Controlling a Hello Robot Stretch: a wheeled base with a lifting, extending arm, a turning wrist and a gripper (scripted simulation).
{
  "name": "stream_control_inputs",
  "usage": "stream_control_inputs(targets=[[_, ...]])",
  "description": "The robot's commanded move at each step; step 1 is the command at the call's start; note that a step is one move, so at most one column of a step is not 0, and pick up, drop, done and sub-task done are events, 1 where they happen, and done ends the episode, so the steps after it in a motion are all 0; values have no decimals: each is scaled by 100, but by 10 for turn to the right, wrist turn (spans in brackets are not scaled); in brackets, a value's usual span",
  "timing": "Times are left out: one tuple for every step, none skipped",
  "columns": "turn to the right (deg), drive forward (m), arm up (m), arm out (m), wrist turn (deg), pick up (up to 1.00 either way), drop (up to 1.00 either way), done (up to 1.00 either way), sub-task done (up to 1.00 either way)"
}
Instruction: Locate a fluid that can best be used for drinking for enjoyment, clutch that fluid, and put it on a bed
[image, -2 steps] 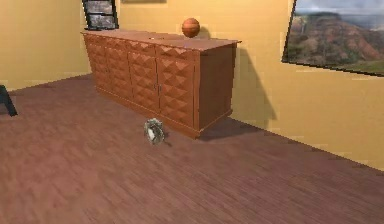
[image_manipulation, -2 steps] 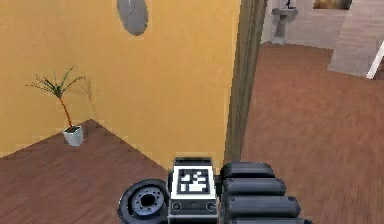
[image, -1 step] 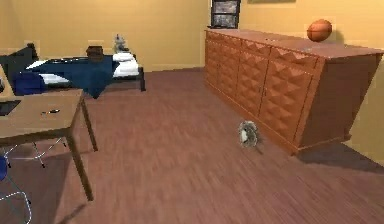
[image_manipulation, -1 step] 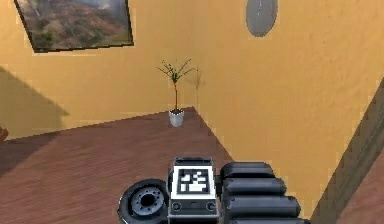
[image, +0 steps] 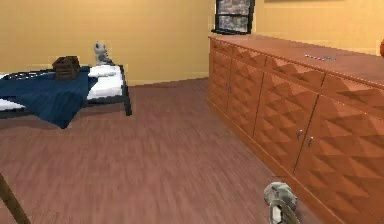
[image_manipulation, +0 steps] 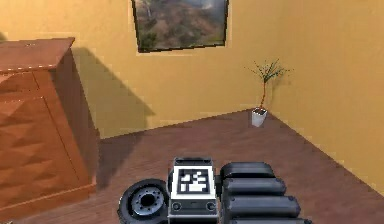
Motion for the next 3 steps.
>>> stream_control_inputs(targets=[[0,30,0,0,0,0,0,0,0],[-180,0,0,0,0,0,0,0,0],[0,100,0,0,0,0,0,0,0]])
